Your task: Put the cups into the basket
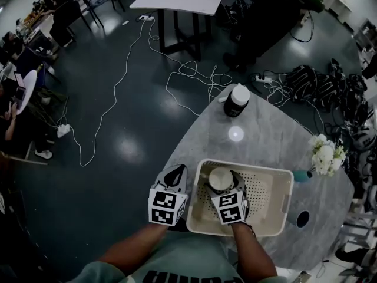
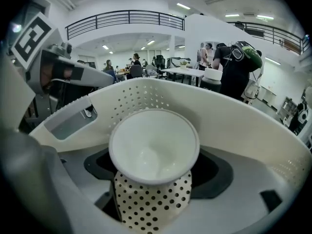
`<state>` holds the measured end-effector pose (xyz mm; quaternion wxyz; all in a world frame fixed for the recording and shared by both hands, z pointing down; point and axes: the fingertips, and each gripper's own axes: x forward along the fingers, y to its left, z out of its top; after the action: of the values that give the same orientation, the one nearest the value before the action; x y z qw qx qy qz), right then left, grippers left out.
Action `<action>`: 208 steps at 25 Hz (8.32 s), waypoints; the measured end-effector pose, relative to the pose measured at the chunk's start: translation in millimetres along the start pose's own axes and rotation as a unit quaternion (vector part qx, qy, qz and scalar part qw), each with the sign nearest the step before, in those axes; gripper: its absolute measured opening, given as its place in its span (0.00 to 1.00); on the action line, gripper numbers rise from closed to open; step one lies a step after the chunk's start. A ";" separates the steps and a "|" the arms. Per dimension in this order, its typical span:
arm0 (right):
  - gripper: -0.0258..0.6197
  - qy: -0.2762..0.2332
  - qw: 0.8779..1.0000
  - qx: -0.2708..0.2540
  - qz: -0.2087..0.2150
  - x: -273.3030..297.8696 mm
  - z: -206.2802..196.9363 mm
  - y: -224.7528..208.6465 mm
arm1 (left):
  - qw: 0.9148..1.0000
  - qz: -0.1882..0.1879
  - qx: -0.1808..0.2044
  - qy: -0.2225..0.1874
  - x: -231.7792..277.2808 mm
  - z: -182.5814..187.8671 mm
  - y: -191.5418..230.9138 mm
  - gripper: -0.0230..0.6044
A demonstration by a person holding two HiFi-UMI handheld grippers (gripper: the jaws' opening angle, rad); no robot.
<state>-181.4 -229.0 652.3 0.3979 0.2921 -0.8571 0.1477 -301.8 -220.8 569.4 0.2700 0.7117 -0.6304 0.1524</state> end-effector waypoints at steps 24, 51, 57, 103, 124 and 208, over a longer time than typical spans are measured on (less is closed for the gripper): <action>0.67 0.043 0.999 -0.015 0.029 -6.1 -18.0 4.4 | 1.000 -0.017 0.010 -0.016 -14.7 7.9 -13.0 0.05; 0.42 -0.077 0.997 -0.020 -0.014 -139.6 -8.2 18.5 | 0.997 -0.031 0.032 -0.069 -89.7 9.2 -105.2 0.05; 0.11 -0.102 0.994 0.006 -0.026 -169.6 -17.2 17.5 | 0.995 -0.045 0.039 -0.075 -99.9 5.5 -131.7 0.05; 0.07 -0.122 0.977 0.108 -0.137 -319.6 -197.1 -47.5 | 0.974 -0.195 0.106 -0.040 -105.9 -82.4 -371.6 0.04; 0.07 -0.108 0.963 0.150 -0.194 -326.3 -229.2 -101.4 | 0.970 -0.213 0.115 -0.024 -84.3 -80.1 -404.5 0.05; 0.65 -0.145 0.942 0.175 -0.249 -332.5 -150.4 -184.3 | 0.966 -0.222 0.130 -0.016 -0.3 2.8 -417.8 0.05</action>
<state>192.6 -173.4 496.8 0.2363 0.5791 -0.7661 0.1479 107.1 -197.4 486.7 0.1922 0.8649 -0.4360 0.1578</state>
